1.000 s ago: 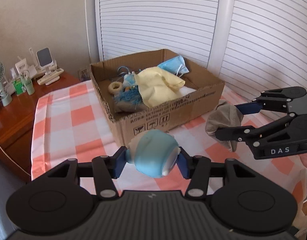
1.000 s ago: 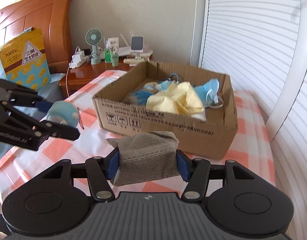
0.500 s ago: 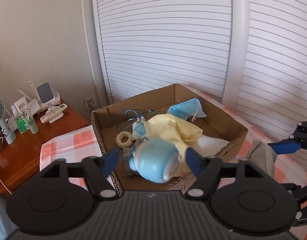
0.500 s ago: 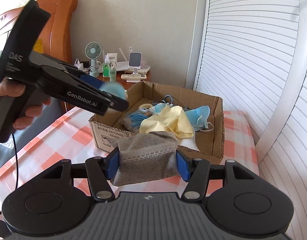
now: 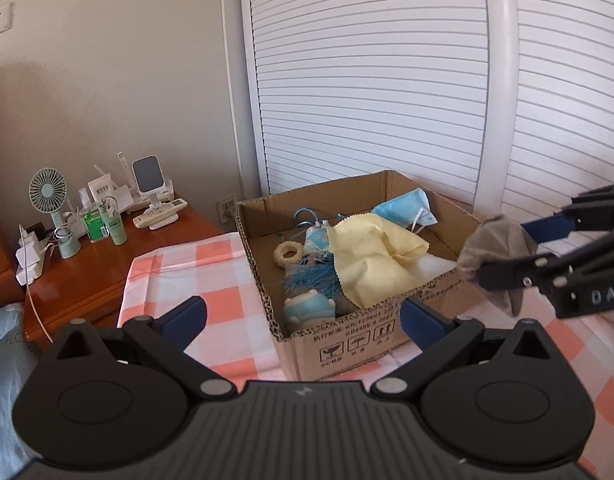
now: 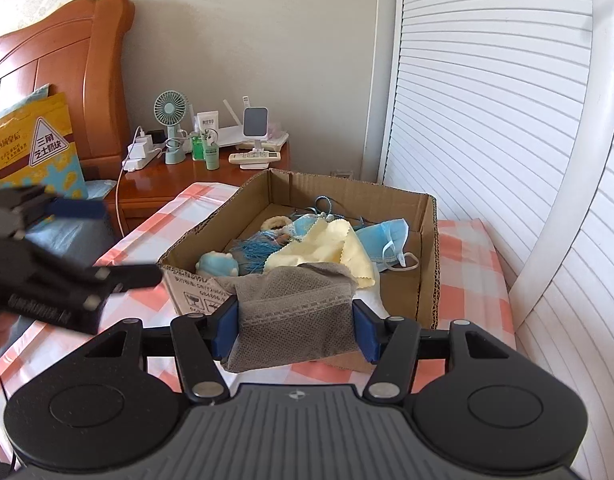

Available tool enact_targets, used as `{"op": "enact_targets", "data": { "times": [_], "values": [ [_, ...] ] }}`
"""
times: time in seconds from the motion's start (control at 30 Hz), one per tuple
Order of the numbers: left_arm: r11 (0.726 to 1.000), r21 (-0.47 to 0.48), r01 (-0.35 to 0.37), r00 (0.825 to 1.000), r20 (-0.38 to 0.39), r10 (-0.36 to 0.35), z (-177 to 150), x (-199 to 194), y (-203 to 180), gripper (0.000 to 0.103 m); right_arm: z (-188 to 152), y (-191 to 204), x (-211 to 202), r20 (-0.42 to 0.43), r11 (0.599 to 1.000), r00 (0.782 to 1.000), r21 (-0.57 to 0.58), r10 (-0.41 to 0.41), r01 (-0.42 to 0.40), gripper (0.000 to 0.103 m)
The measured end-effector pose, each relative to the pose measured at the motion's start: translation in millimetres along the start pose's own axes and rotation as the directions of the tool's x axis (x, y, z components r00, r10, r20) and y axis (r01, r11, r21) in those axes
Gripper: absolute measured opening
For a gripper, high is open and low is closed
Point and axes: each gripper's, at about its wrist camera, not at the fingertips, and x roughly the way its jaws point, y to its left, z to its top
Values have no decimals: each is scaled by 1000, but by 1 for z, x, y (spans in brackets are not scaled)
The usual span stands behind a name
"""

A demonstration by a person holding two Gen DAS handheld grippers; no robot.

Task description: Organize soft objects

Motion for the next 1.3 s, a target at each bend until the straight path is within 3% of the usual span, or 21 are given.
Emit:
{"op": "enact_targets", "data": {
  "times": [0.2,0.37,0.63,0.7,0.77,0.83,1.0,1.2,1.3],
  "values": [
    [999,-31,-41,999,-5,41,-14,-13,-2,102,20,-11,19,-20,999,999,4,-38,39,63],
    [994,6,-108,994,14,108,-20,-21,-9,102,38,-30,45,-52,996,995,29,-83,85,63],
    [995,-8,-99,995,11,99,-20,-25,-9,102,42,-50,71,-104,991,989,73,-103,111,63],
    [995,-15,-97,995,15,97,-18,-25,-9,102,40,-53,75,-105,990,990,89,-95,105,68],
    [995,-22,-96,995,14,96,-17,-25,-9,102,38,-53,76,-94,988,989,93,-113,121,92],
    [995,-28,-95,995,7,95,-16,-25,-10,102,37,-52,73,-72,987,990,92,-124,131,103],
    [993,-53,-101,995,-10,101,-14,-26,-10,102,35,-45,59,-86,981,983,94,-162,170,103],
    [985,-129,-117,990,-98,104,-5,-24,-6,102,21,-24,26,-137,960,961,111,-242,258,103],
    [978,-133,-161,981,-127,144,1,-24,-8,102,9,-11,9,-165,950,953,142,-255,279,103]
  ]
}}
